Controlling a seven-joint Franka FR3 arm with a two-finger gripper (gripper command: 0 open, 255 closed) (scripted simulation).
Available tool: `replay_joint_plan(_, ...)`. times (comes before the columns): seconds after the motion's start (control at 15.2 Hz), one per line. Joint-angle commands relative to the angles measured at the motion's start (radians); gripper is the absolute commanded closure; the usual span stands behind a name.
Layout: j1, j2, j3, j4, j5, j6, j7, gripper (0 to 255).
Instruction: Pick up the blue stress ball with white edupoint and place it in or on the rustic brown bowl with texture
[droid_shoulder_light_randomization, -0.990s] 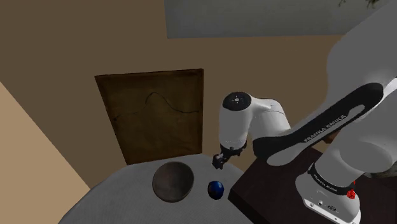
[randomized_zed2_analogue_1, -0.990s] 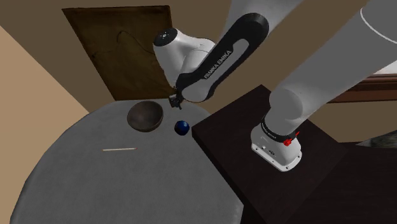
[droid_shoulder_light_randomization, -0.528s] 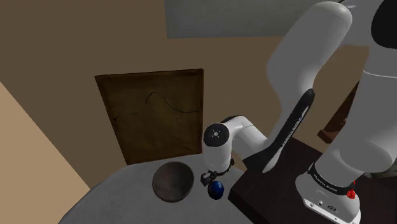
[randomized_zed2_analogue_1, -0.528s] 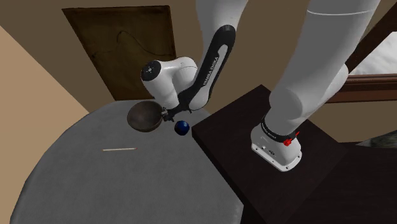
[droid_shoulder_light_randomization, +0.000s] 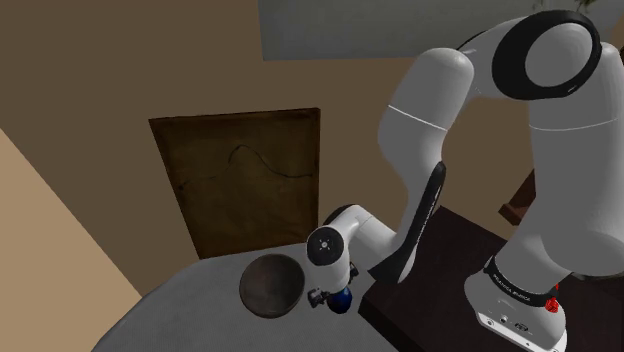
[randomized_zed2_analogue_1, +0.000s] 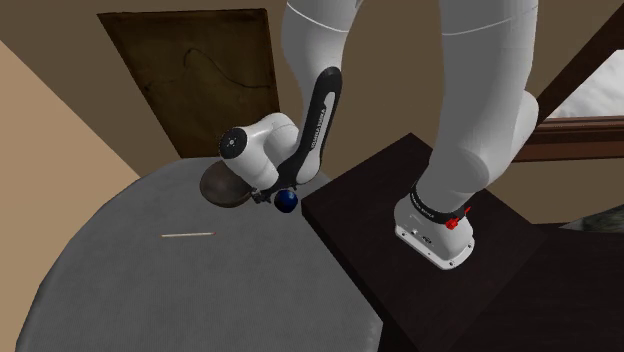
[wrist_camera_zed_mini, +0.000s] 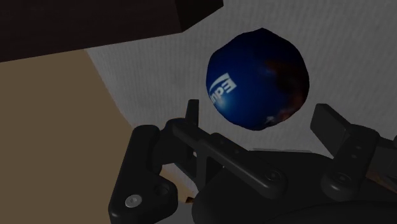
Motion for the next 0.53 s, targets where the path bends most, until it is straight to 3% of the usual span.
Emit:
replay_joint_plan(0.0,0.010,0.025,-0.024,0.007,-0.033,0.012,0.019,0)
replay_joint_plan(0.46,0.019,0.045,-0.042,0.014,-0.057,0.022,0.035,0)
